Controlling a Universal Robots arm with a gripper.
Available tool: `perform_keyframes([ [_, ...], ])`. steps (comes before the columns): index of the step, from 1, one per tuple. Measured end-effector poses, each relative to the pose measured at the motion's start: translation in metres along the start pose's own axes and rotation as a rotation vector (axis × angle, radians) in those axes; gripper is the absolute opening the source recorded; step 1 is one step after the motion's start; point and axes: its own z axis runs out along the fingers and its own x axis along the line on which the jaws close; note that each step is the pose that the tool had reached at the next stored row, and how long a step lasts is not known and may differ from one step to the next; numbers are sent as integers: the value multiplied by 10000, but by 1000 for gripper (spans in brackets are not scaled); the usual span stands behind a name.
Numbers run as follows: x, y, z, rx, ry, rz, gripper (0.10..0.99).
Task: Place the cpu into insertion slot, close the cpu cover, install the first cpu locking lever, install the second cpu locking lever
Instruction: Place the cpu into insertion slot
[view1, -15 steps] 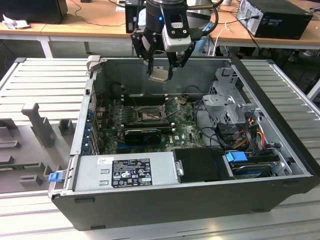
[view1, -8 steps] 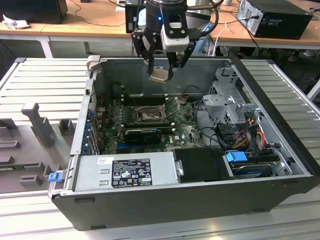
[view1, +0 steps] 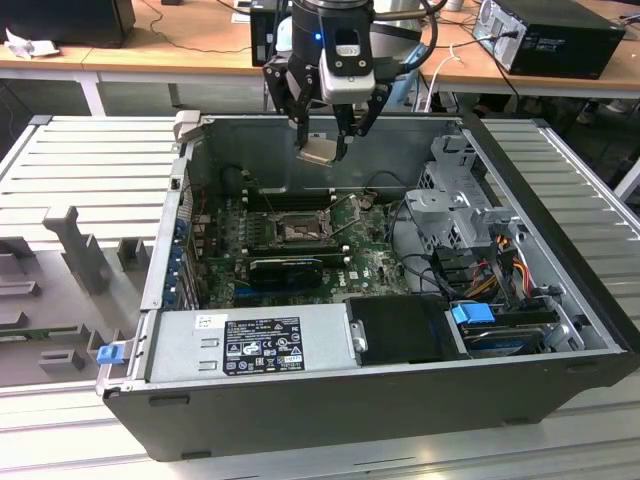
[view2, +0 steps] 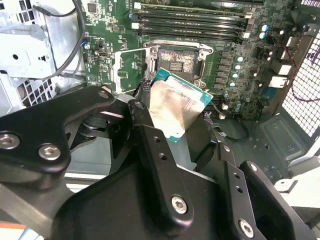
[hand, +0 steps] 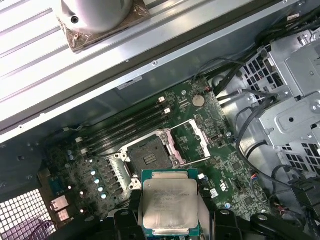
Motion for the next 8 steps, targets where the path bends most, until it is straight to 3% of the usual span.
perform_keyframes([
  [8, 1, 0, 3, -11, -54, 597, 529],
])
